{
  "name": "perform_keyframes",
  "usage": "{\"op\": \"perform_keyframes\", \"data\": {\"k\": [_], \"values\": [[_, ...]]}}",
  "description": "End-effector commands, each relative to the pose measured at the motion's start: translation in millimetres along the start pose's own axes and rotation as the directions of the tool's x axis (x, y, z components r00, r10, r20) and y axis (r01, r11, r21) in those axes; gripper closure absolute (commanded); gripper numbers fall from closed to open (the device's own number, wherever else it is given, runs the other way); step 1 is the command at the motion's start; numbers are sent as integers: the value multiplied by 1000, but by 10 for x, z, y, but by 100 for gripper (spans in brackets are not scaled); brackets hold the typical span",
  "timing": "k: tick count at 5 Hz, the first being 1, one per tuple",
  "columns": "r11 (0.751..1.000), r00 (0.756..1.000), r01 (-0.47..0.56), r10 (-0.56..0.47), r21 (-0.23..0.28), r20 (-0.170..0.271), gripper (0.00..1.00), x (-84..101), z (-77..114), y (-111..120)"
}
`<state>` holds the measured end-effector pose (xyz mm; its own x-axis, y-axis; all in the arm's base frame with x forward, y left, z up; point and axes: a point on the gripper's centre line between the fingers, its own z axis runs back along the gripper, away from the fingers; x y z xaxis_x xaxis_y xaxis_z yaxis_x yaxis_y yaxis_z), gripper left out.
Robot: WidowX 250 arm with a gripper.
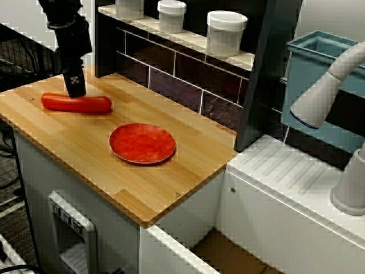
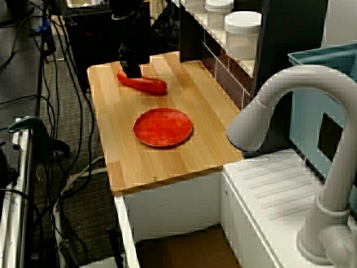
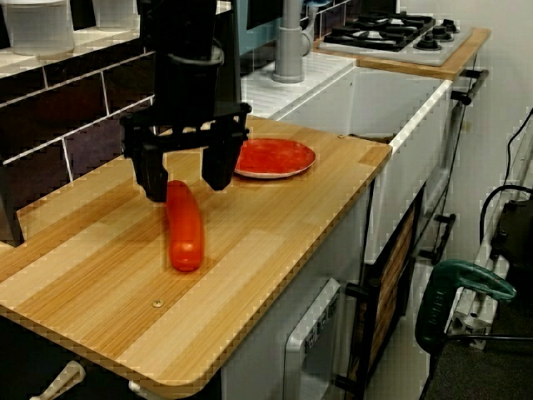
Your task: Put the object on the plate
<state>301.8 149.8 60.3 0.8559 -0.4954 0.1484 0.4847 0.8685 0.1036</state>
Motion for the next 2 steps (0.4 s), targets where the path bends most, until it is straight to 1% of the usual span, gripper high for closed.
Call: {"op": "perform_keyframes", "data": {"k": [1,2], "values": [[998,1000,20,-20,62,-7,0,75,-19,119],[996,1000,8,-7,84,-9,0,34,-50,91]]}}
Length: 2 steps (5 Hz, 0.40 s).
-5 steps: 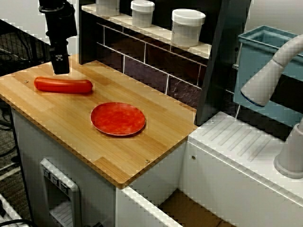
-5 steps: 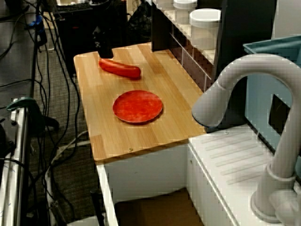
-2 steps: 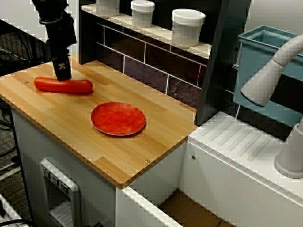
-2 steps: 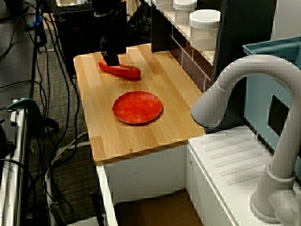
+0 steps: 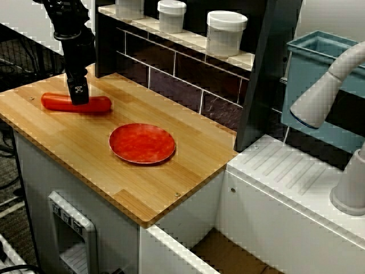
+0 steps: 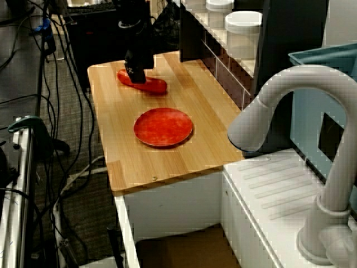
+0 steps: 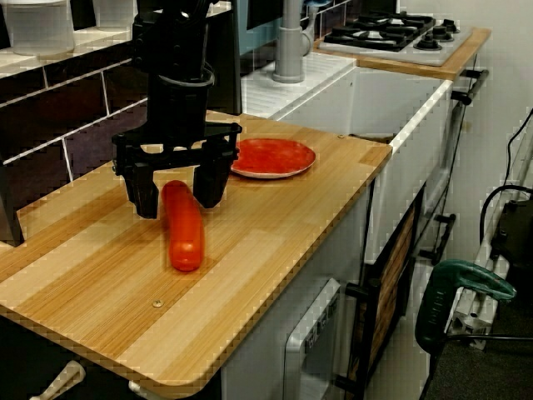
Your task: Put the object on the plate
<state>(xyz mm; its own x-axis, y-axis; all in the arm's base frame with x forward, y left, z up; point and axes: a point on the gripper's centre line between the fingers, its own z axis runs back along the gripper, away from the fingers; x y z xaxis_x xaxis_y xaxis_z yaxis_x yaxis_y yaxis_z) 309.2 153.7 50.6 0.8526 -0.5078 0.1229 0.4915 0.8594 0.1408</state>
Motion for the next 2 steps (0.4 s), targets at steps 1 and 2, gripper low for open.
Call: {"op": "perform_keyframes", "data": {"k": [1,2], "values": [[996,999,-35,33,82,28,100,-22,63,1],[996,999,-46,44,75,31,100,-55,67,-7]]}}
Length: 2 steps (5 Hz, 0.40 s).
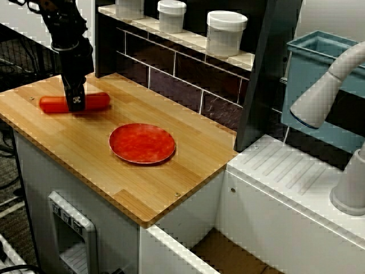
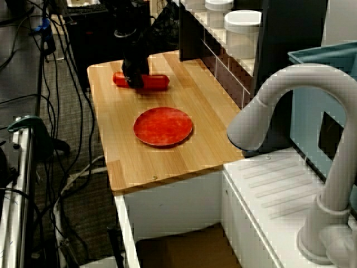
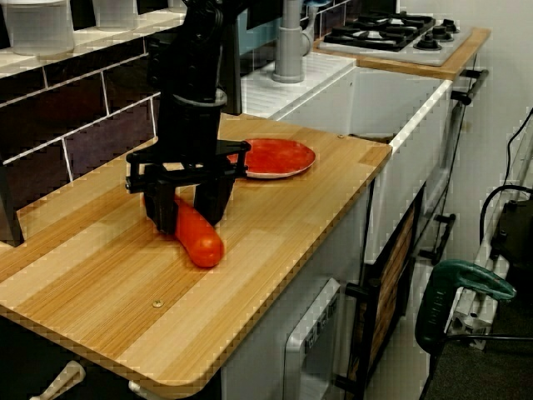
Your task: Put the object on the plate
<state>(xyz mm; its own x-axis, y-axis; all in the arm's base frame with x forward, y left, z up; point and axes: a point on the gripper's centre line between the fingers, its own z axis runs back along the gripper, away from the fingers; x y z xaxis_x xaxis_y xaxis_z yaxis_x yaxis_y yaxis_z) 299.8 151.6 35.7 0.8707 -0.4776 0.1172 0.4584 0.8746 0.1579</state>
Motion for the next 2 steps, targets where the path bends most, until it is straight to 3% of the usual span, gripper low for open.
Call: {"op": "perform_keyframes", "data": {"k": [1,2], "values": [[998,999,-17,14,62,38,100,19,179,58],[998,999,-26,24,49,32,100,42,219,75]]}}
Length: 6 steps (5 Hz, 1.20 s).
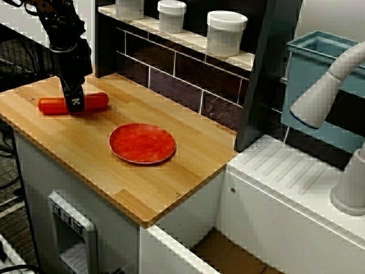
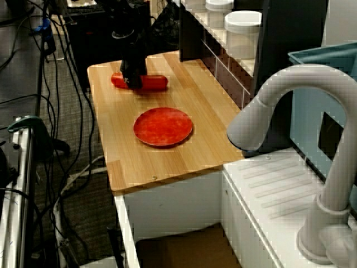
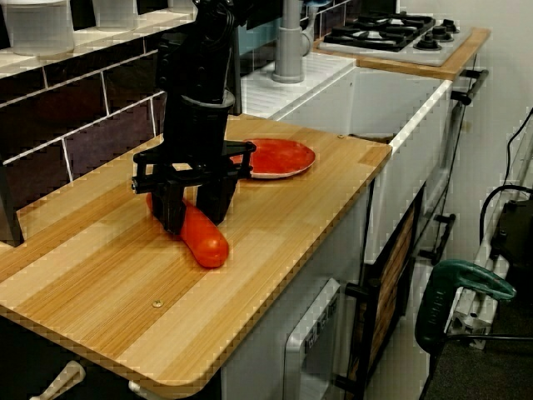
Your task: Put the object on the plate
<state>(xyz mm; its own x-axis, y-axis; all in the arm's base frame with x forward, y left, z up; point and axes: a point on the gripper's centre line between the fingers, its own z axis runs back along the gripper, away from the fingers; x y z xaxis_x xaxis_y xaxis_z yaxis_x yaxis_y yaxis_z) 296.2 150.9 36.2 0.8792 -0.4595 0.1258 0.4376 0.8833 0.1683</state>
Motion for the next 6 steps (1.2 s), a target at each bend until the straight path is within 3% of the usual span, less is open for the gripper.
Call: {"op": "perform_keyframes", "data": {"k": [1,3,4,6], "values": [[1000,999,-8,8,-1,34,100,173,443,114],[997,997,43,-38,-66,72,100,362,816,-41],[993,994,87,-81,-82,73,100,476,866,-270],[984,983,169,-164,-61,79,100,669,919,-866]]}}
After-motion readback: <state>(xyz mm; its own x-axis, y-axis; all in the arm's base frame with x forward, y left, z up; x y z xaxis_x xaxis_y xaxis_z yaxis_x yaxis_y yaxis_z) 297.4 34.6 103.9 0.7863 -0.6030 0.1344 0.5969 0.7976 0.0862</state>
